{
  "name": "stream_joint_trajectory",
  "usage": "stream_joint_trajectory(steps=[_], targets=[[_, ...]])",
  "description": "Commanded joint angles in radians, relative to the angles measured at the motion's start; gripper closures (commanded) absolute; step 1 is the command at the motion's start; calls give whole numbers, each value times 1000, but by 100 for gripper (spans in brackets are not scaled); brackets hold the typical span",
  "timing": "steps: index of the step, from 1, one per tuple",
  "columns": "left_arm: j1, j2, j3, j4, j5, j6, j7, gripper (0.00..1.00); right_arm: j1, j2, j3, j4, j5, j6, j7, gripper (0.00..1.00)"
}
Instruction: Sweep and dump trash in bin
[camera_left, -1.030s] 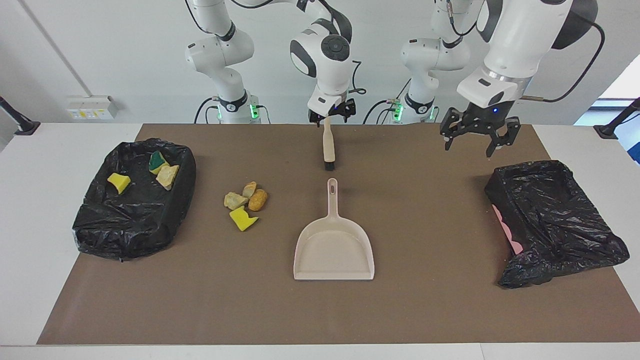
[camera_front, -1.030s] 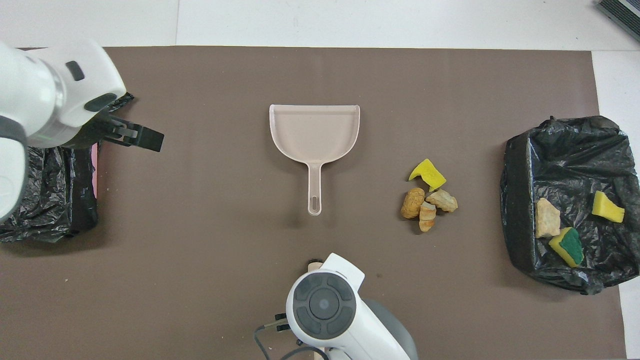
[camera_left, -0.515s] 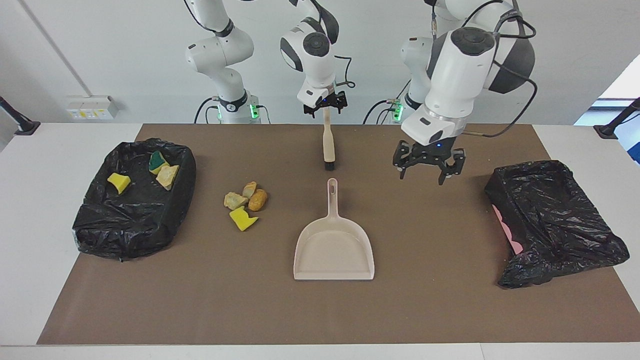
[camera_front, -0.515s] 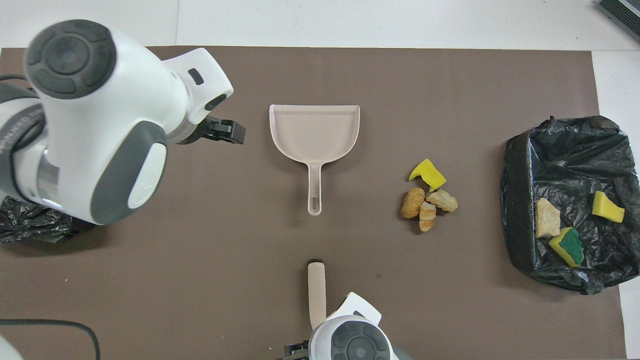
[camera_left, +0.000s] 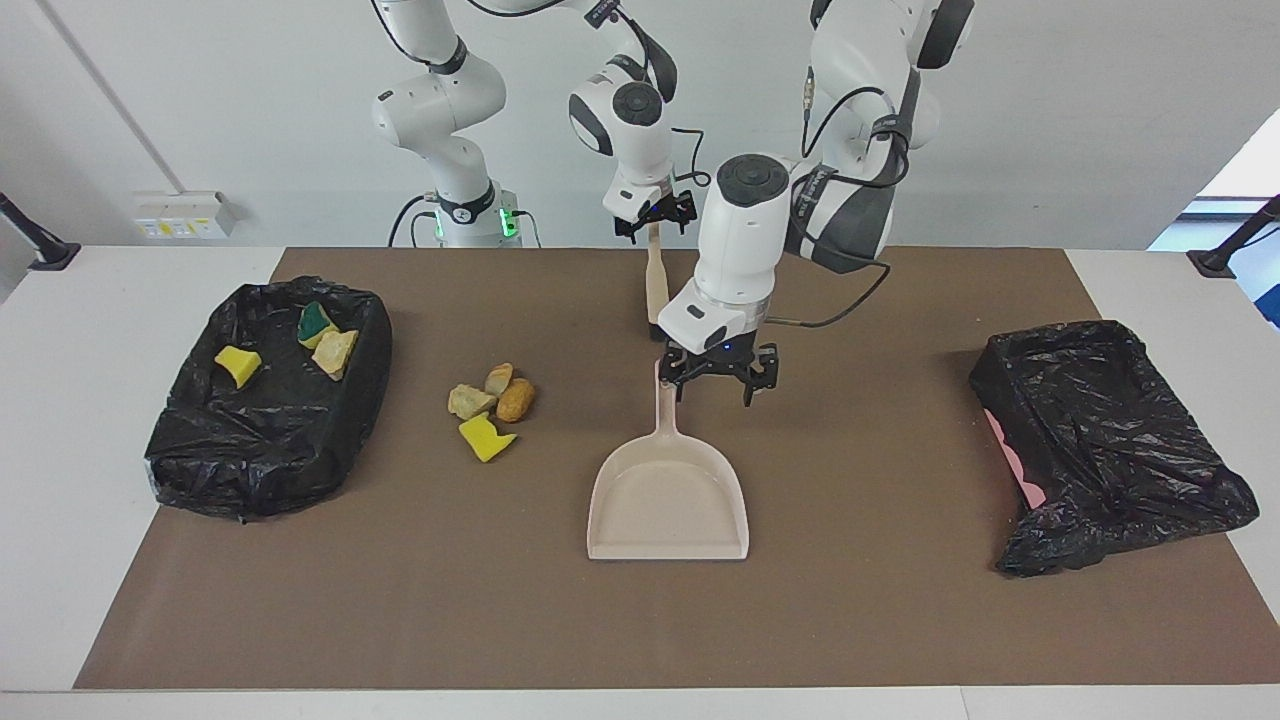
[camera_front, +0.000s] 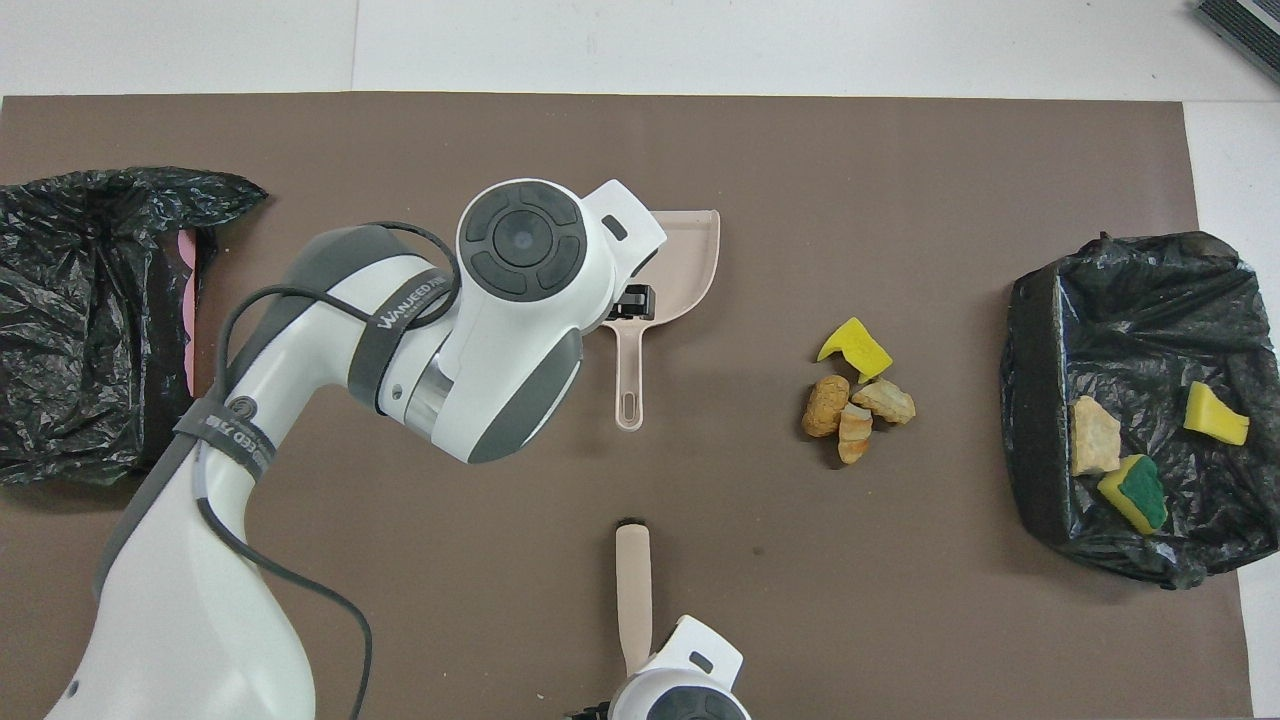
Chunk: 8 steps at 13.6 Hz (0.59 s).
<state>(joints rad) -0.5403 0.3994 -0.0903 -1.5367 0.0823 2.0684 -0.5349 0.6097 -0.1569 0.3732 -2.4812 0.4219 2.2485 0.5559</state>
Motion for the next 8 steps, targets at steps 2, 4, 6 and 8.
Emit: stream_joint_trajectory(steps=[2,4,6,8], targets=[[-38,-24,11,-140,10,159,-111,0,25,-23,0,-51,31,25,-8,0],[-72,-17,12,-164,10,173,-129,0,30,-23,0,-51,31,26,-10,0],[-93,-16,12,-193,10,173,-129,0,30,-20,0,-50,31,29,-16,14],[-101,-19,11,-209,10,168,-128,0,28,-15,-2,-47,31,26,-25,54]])
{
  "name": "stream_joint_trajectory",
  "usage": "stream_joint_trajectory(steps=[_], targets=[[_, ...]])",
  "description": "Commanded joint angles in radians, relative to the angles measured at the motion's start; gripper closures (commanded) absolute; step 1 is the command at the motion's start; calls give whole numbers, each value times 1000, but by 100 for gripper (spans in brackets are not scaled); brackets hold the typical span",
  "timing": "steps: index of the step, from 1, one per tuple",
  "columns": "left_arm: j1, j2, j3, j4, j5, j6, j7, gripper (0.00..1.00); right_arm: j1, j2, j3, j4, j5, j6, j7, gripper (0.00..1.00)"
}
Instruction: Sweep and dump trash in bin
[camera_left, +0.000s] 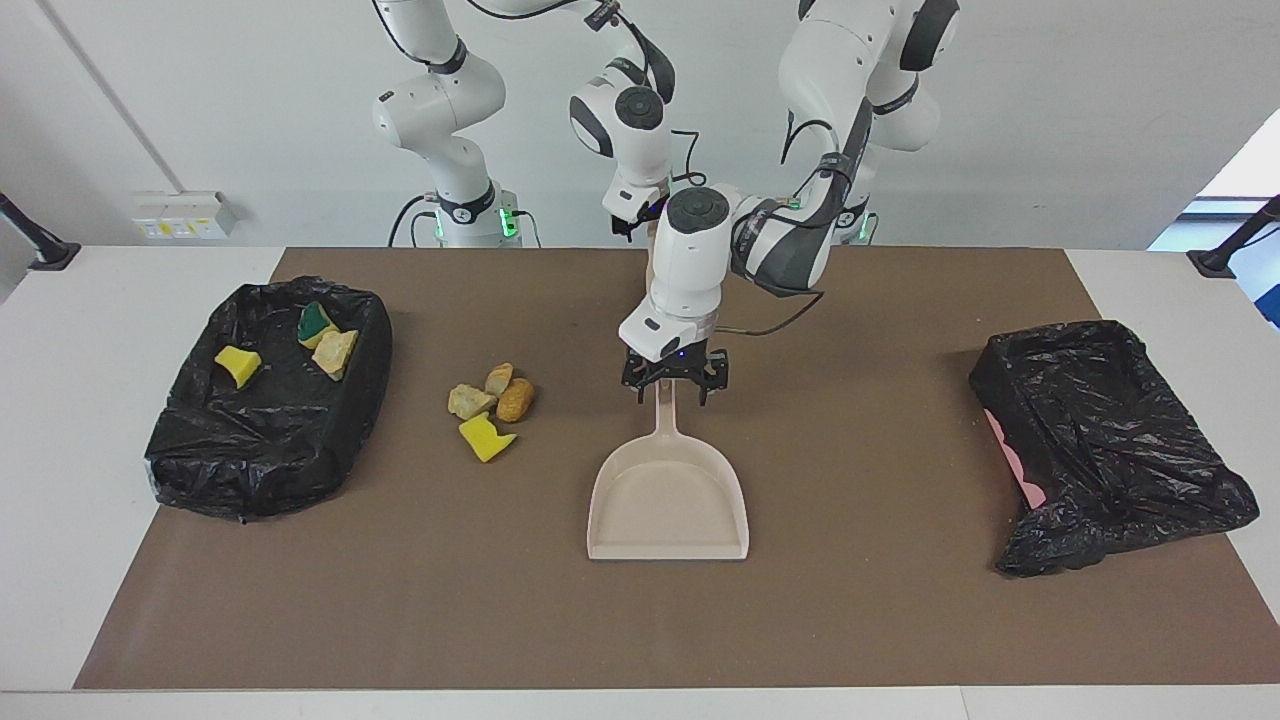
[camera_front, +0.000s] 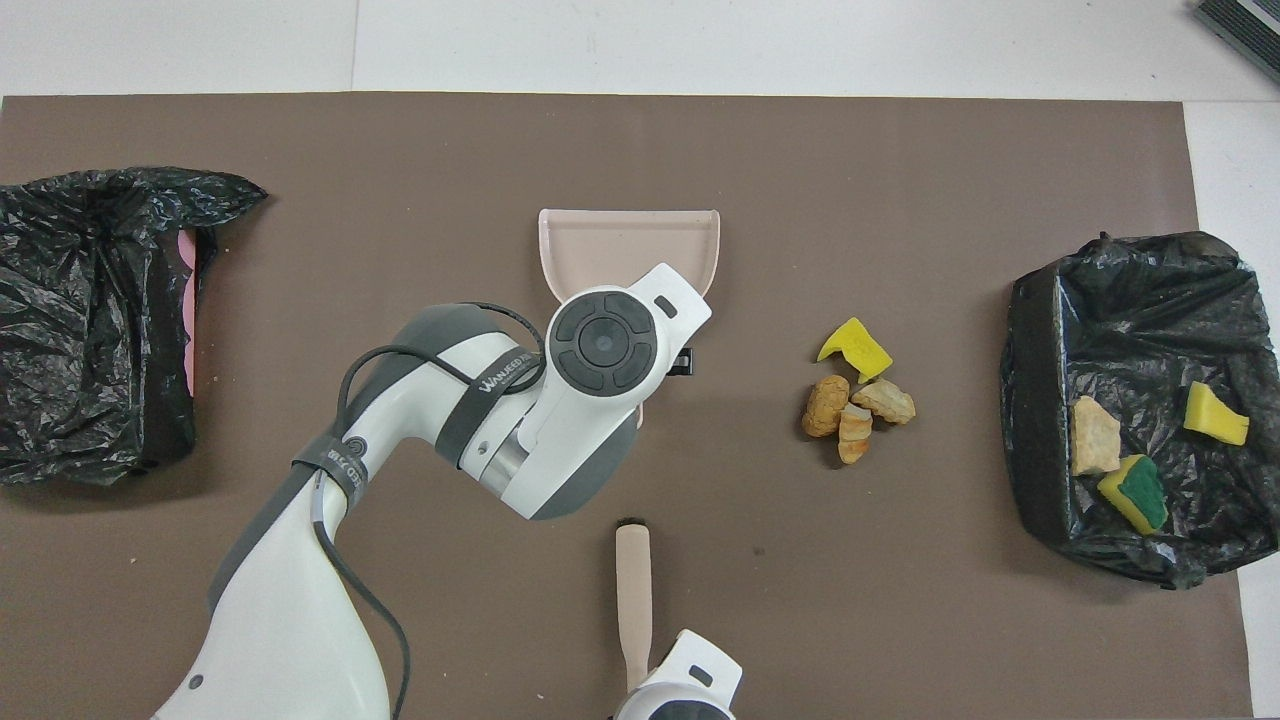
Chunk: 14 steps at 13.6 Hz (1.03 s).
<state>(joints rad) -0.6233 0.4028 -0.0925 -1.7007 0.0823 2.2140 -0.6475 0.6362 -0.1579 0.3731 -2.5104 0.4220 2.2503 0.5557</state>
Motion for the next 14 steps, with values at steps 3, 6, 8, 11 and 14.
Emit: stream_joint_trajectory(steps=[3,6,8,11,14], targets=[[-19,-27,13,-60,10,21,-14,0,2,-12,-2,-15,26,25,-48,92],[-41,-19,14,-65,11,10,-14,0,-3,-5,-3,-7,11,12,-100,100],[-41,-21,16,-57,20,9,-14,4,-7,-14,-8,-1,9,-11,-112,100],[-49,-21,16,-59,25,-28,-11,25,-39,-54,-13,13,-17,-75,-99,100],[-47,-22,16,-39,69,-57,-5,73,-91,-116,-13,13,-61,-144,-100,100]])
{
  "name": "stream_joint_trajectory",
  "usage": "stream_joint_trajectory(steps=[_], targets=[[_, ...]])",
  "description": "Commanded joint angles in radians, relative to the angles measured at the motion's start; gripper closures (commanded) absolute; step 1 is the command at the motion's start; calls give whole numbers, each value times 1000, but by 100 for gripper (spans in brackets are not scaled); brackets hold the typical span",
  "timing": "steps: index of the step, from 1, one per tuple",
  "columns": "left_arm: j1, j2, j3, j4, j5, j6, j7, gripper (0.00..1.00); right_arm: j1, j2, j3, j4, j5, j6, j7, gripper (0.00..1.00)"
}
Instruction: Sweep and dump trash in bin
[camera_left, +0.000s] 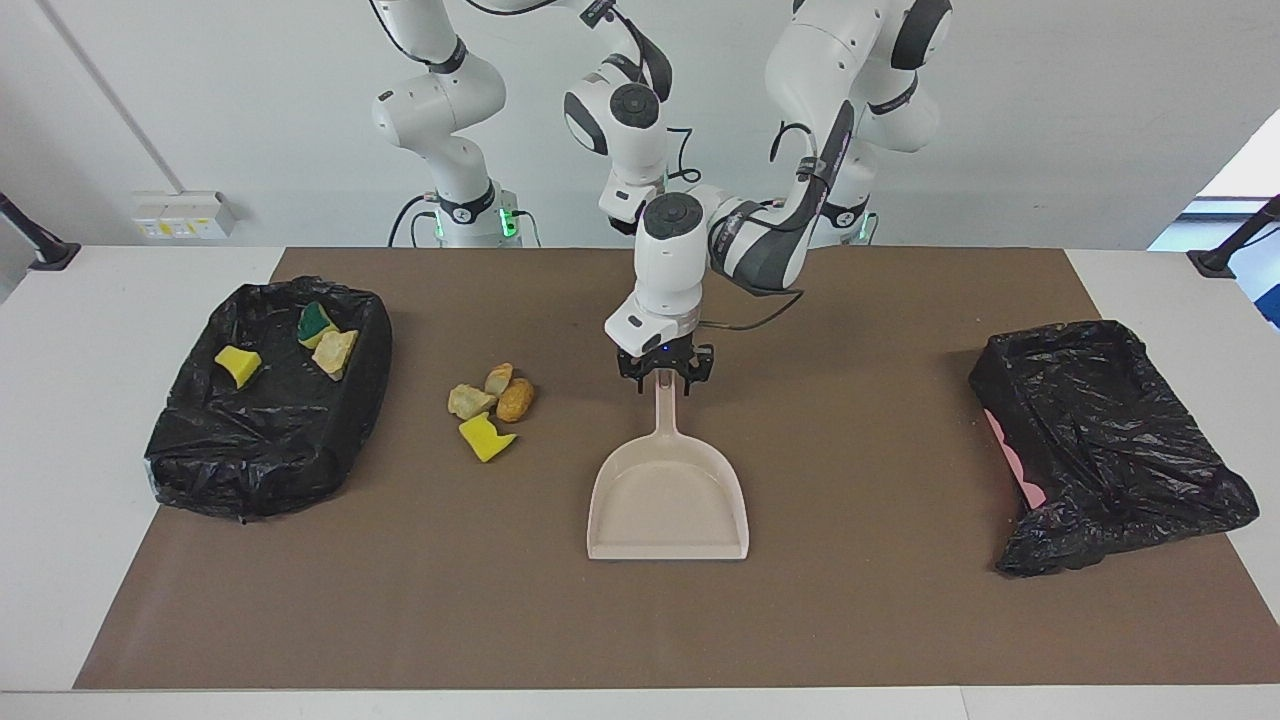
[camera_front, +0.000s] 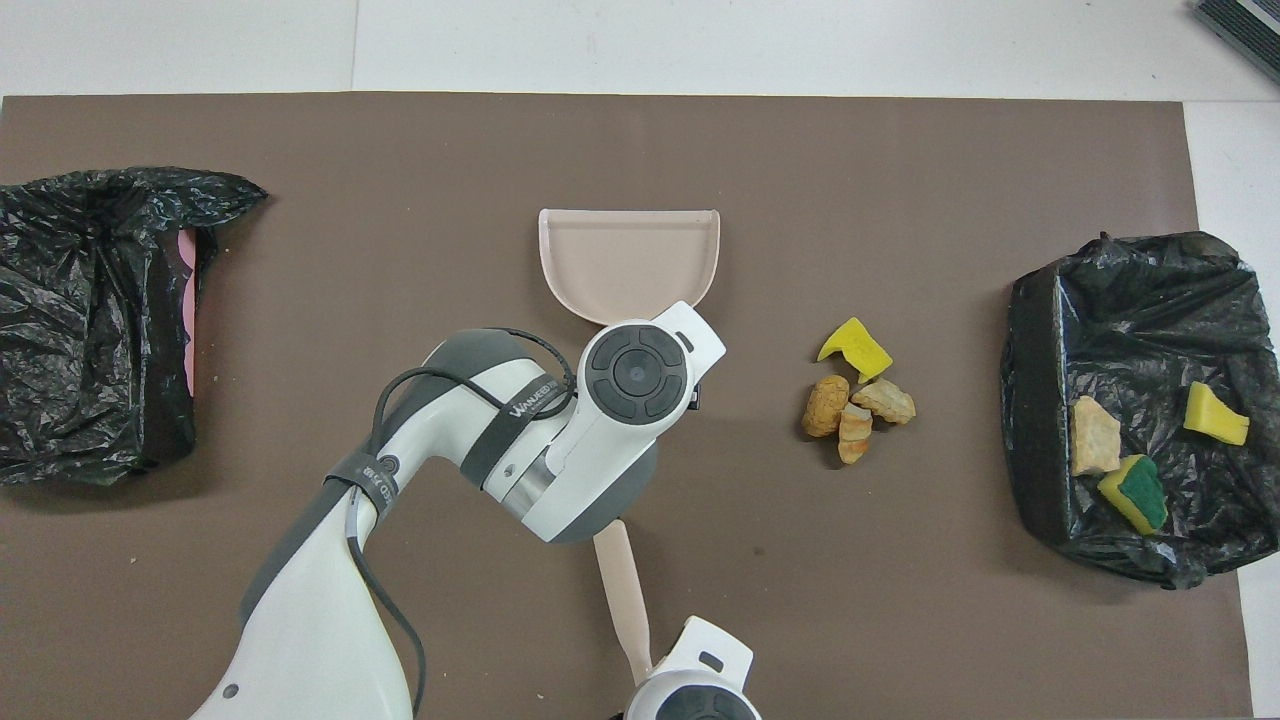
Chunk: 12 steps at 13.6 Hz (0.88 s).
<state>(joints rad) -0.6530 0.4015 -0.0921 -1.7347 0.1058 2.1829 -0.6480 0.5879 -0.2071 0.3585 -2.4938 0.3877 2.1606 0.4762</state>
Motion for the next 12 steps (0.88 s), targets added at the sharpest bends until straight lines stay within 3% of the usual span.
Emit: stream_joint_trajectory(steps=[1,3,6,9,12], targets=[[-13,-23,15,4,55,-25,-2,79,-60,-86,1,-3,-29,-77,-24,100],[-4,-27,15,24,57,-26,4,84,-115,-130,2,-5,-33,-134,-27,100],[0,-47,23,24,57,-41,85,100,-190,-184,2,-7,-88,-200,-40,100],[3,-98,25,18,55,-128,253,100,-253,-187,1,-4,-90,-217,-90,100],[27,-118,26,20,55,-221,558,100,-393,-183,-1,33,-136,-281,-204,100]])
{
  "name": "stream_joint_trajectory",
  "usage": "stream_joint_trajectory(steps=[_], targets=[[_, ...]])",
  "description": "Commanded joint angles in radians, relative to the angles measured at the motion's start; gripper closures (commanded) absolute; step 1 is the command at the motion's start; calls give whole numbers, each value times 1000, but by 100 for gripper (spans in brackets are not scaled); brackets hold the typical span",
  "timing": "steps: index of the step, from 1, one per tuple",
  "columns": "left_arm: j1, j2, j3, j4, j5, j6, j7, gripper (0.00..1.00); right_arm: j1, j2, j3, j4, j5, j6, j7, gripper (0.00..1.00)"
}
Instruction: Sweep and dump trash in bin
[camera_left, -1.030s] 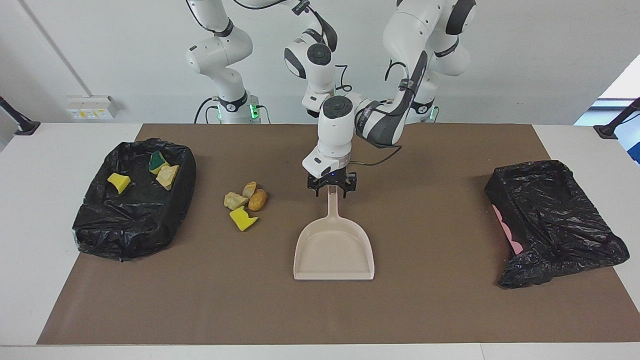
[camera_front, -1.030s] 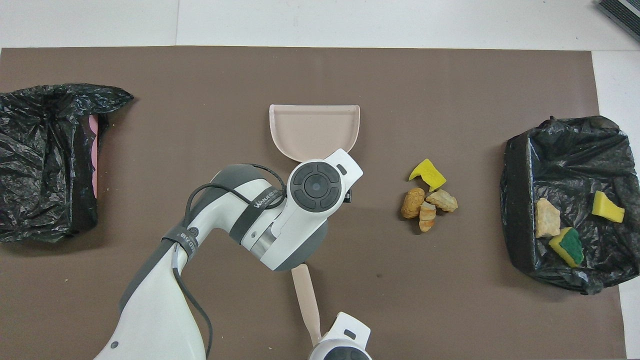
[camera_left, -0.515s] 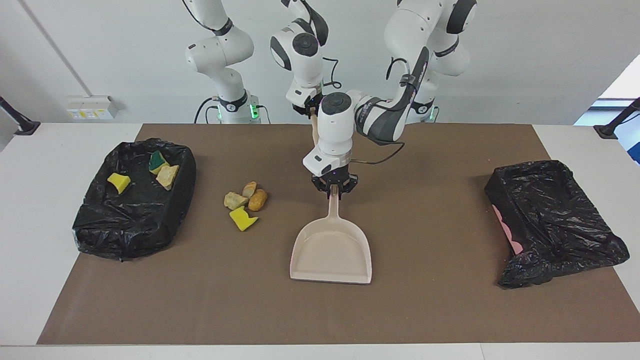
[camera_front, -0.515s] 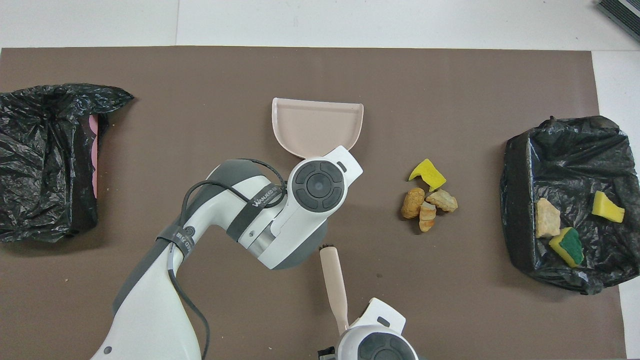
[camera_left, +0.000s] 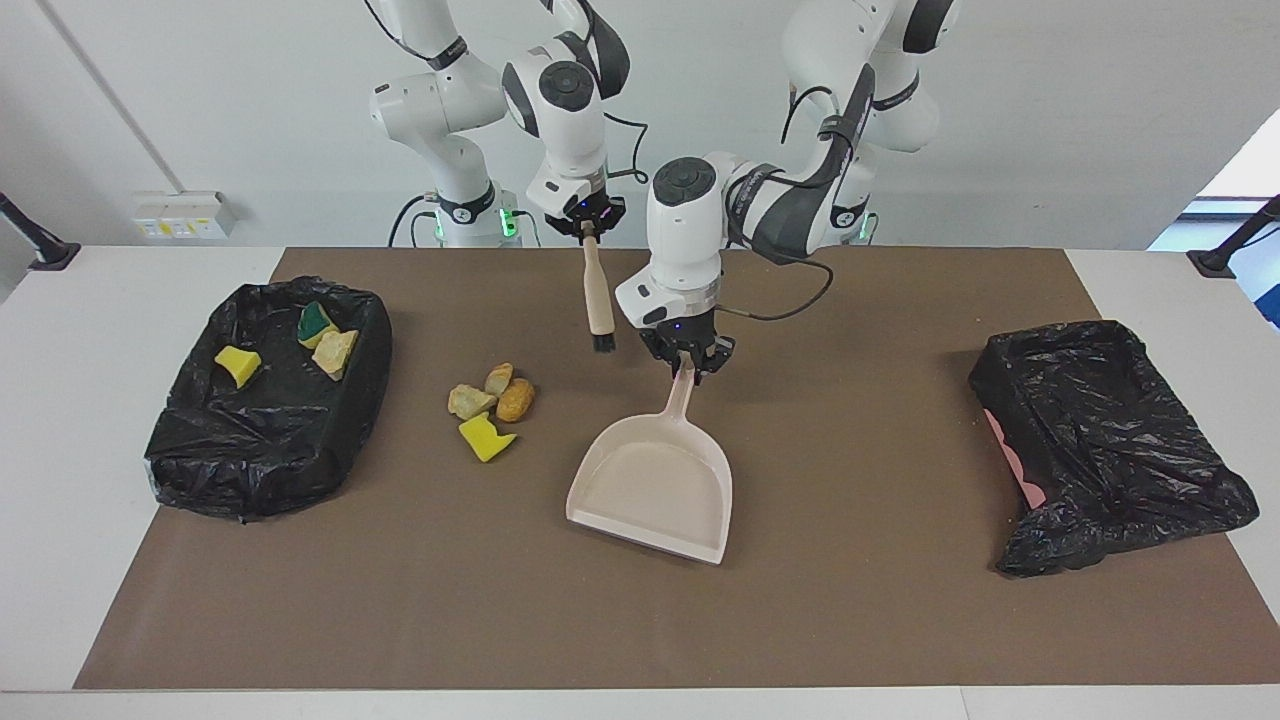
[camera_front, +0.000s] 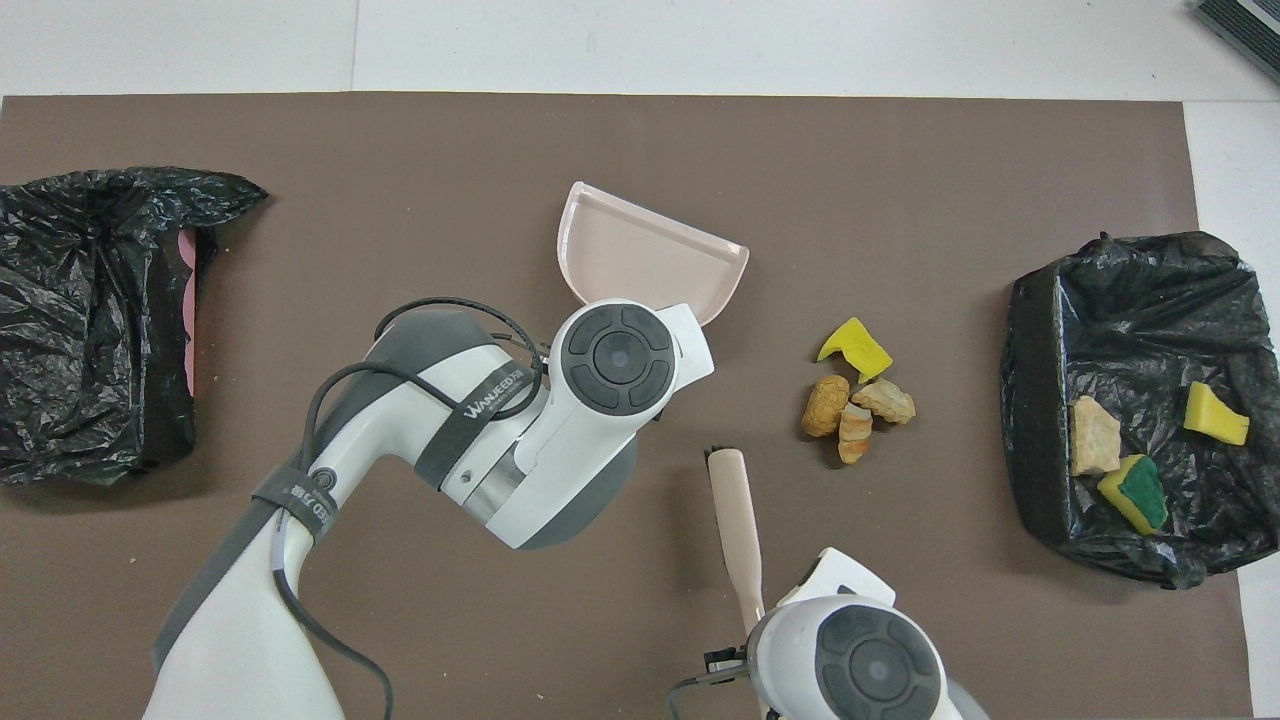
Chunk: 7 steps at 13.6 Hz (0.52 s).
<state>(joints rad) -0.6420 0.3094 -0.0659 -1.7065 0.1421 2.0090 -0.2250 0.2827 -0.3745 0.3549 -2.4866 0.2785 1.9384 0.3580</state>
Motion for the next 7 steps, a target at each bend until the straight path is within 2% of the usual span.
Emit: stream_joint_trajectory(steps=[1,3,5,7], targets=[[18,-29,0,-10,21,-56,183,100,-149,-17,3,55,-30,-108,-156,100],[27,-29,0,-9,19,-84,318,100,-241,-20,3,98,-77,-154,-224,100],[28,-30,0,-7,19,-127,493,100,-340,-12,4,103,-162,-154,-244,100],[25,-38,-2,-13,21,-160,575,100,-474,2,6,103,-196,-138,-351,100]])
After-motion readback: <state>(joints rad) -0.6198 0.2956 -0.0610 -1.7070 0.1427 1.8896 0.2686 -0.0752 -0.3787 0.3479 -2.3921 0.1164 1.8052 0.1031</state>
